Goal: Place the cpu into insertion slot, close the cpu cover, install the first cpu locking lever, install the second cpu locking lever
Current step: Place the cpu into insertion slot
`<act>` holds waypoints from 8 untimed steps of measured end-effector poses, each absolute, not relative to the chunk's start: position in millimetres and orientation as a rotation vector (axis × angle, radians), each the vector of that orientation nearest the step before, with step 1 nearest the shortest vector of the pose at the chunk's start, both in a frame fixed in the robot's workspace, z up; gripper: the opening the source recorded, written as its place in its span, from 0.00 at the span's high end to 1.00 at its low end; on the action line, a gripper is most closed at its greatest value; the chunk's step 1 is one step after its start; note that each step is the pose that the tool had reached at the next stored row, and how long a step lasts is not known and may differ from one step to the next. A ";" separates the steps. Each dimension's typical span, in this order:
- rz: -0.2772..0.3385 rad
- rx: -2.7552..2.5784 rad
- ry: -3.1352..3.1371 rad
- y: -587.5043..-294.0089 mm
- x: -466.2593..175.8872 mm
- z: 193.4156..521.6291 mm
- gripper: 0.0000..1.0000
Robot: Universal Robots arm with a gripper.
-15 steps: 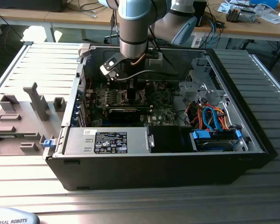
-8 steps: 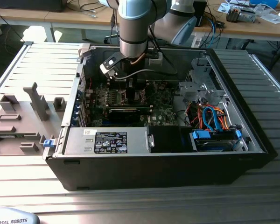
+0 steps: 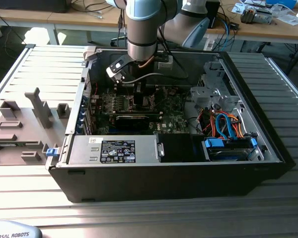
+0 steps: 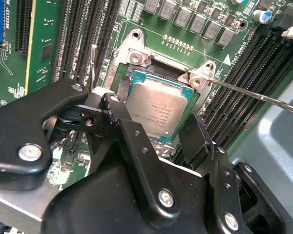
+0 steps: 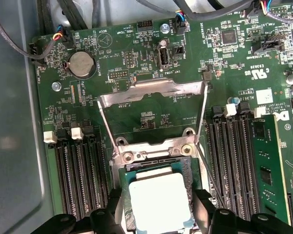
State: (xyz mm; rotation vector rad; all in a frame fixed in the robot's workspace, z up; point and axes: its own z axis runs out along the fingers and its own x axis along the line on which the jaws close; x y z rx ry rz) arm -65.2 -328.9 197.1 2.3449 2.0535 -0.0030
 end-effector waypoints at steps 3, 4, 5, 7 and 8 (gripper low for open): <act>-0.002 2.343 2.057 -331.9 -65.5 197.1 0.33; -0.002 2.334 2.067 -332.1 -65.6 197.1 0.33; -0.002 2.322 2.080 -332.1 -65.6 197.1 0.33; -0.002 2.289 2.116 -332.1 -65.6 197.1 0.33; -0.001 2.270 2.137 -332.2 -65.6 197.1 0.33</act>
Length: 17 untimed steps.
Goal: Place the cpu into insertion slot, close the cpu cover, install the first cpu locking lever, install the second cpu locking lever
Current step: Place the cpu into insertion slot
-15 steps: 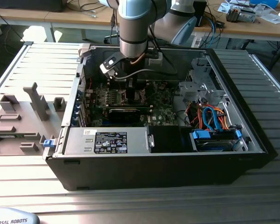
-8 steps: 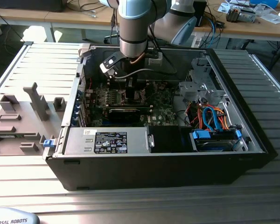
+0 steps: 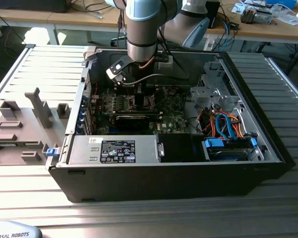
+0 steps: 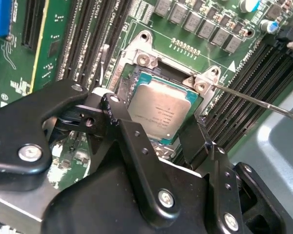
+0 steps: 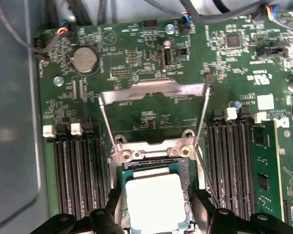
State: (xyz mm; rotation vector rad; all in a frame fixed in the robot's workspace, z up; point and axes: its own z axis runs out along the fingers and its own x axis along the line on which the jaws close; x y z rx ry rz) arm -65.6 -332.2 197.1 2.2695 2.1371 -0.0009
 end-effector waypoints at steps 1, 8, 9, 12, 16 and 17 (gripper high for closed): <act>0.002 2.260 2.150 -332.3 -65.4 197.2 0.33; 0.014 2.253 2.171 -334.4 -58.1 197.1 0.33; 0.014 2.255 2.169 -335.3 -57.5 197.2 0.33; 0.015 2.270 2.154 -337.8 -57.3 197.1 0.33; 0.020 2.290 2.138 -340.3 -57.2 197.1 0.33; 0.022 2.296 2.135 -340.6 -57.1 197.2 0.33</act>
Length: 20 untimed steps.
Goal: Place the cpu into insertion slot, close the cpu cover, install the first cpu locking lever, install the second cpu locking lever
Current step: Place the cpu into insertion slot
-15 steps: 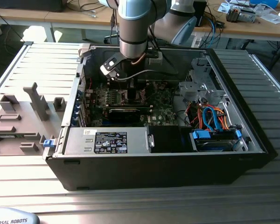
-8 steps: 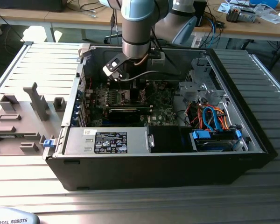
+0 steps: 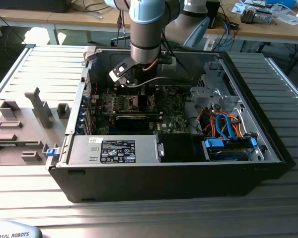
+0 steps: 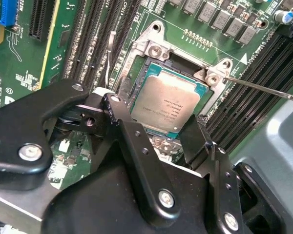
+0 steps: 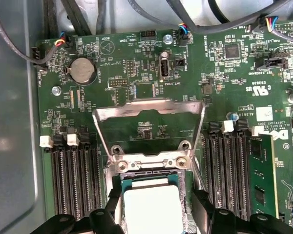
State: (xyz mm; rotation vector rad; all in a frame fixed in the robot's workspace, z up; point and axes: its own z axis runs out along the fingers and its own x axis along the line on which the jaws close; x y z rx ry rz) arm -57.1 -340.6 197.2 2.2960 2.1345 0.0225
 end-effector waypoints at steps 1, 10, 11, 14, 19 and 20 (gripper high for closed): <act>0.025 2.300 2.132 -340.7 -57.1 197.2 0.33; 0.032 2.304 2.136 -340.8 -58.9 199.7 0.33; 0.035 2.301 2.142 -340.9 -59.3 199.7 0.33; 0.045 2.298 2.155 -340.8 -59.4 199.4 0.33; 0.046 2.297 2.157 -340.8 -59.4 199.3 0.33; 0.046 2.297 2.157 -340.7 -59.4 199.3 0.33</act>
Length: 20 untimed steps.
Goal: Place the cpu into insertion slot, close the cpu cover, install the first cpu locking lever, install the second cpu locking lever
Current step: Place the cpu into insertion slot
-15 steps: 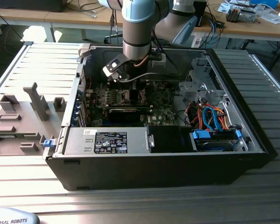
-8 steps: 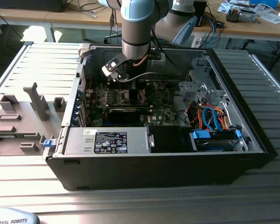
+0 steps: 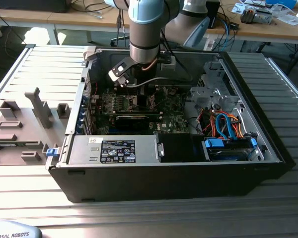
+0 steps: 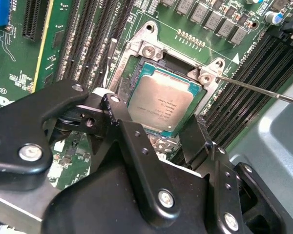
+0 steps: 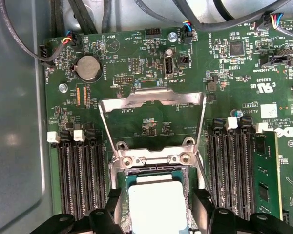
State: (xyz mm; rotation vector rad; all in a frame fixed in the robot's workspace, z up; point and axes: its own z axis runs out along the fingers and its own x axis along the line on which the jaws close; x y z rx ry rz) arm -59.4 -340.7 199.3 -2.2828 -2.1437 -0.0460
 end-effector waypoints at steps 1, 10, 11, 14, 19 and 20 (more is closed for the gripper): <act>-0.046 -2.283 -2.144 -340.8 -59.4 199.3 0.34; -0.046 -2.283 -2.144 -340.8 -59.4 199.3 0.46; -0.046 -2.282 -2.144 -340.7 -59.4 199.3 0.46; -0.046 -2.281 -2.146 -340.7 -59.4 202.5 0.46; -0.043 -2.274 -2.151 -341.0 -58.4 203.7 0.46; -0.040 -2.273 -2.150 -341.1 -57.8 203.5 0.46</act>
